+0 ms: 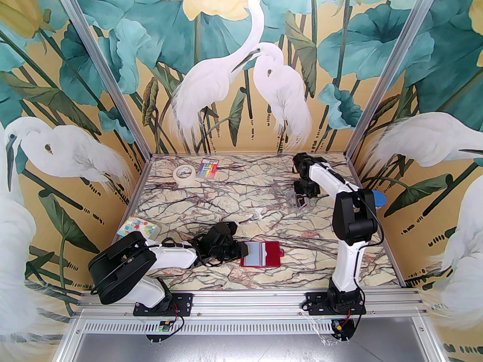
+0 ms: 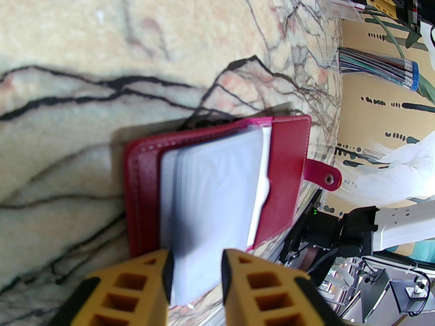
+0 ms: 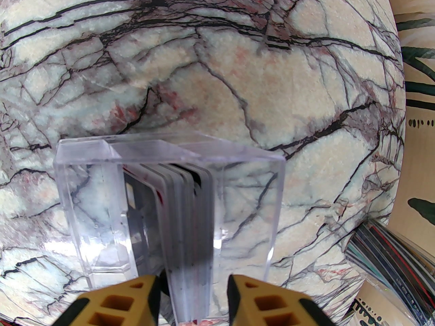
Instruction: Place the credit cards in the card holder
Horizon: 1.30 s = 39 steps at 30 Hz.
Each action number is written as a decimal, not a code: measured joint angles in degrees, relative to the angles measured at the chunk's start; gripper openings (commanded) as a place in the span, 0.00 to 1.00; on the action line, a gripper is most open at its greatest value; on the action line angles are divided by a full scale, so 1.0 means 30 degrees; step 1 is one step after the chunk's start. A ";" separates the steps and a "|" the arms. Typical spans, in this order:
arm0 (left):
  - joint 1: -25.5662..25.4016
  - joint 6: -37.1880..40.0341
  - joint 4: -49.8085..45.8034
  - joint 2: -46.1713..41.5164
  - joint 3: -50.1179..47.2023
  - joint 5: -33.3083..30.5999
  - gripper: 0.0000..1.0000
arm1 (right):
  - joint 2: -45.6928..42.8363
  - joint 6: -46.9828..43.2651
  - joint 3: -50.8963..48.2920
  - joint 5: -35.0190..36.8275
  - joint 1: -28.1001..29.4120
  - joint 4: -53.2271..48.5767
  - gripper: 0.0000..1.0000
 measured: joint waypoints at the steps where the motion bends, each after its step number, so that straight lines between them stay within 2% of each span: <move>1: 0.0000 0.0000 -0.0007 0.0000 0.0000 0.0000 0.31 | 0.0000 0.0000 0.0015 0.0000 0.0000 -0.0022 0.34; 23: 0.0000 0.0000 0.0000 0.0007 0.0000 0.0000 0.31 | 0.0000 -0.0007 0.0248 -0.0007 0.0080 -0.0364 0.13; 39: 0.0000 0.0000 0.0000 0.0029 0.0000 0.0000 0.31 | -0.0044 0.0066 0.0372 -0.0029 0.0291 -0.0627 0.03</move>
